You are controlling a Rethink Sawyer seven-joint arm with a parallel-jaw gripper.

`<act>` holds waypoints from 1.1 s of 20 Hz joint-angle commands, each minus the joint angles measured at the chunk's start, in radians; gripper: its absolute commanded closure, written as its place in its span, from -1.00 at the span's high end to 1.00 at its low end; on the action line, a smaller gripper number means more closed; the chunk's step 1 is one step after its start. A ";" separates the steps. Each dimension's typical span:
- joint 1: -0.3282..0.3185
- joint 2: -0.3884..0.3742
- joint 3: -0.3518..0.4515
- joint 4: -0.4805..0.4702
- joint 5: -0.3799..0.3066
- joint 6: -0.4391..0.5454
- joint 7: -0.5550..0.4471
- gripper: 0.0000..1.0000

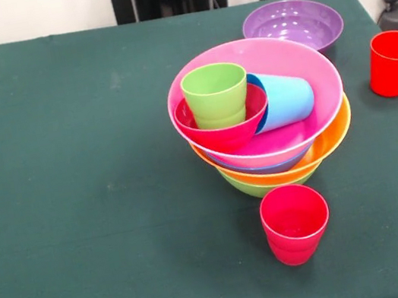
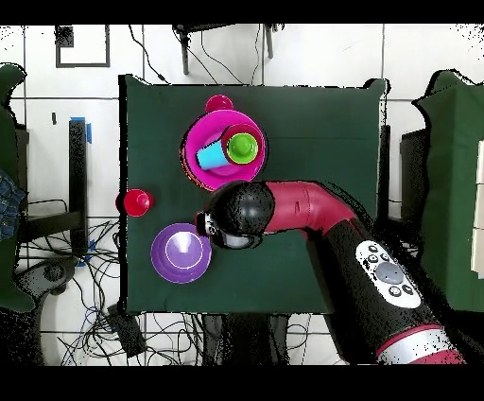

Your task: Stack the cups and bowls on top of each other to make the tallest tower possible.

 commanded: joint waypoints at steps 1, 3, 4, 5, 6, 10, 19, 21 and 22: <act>0.074 0.076 -0.145 0.034 -0.056 -0.066 0.199 1.00; 0.088 0.116 -0.164 0.017 -0.069 -0.106 0.191 1.00; 0.101 0.138 -0.179 0.006 -0.079 -0.127 0.193 1.00; 0.111 0.148 -0.192 0.000 -0.081 -0.137 0.198 1.00; 0.125 0.165 -0.211 -0.015 -0.084 -0.149 0.210 1.00; 0.156 0.222 -0.243 -0.045 -0.088 -0.222 0.190 1.00; 0.220 0.318 -0.336 -0.065 -0.051 -0.386 0.187 1.00; 0.234 0.335 -0.360 -0.075 -0.037 -0.399 0.189 1.00; 0.238 0.346 -0.369 -0.084 -0.034 -0.400 0.182 1.00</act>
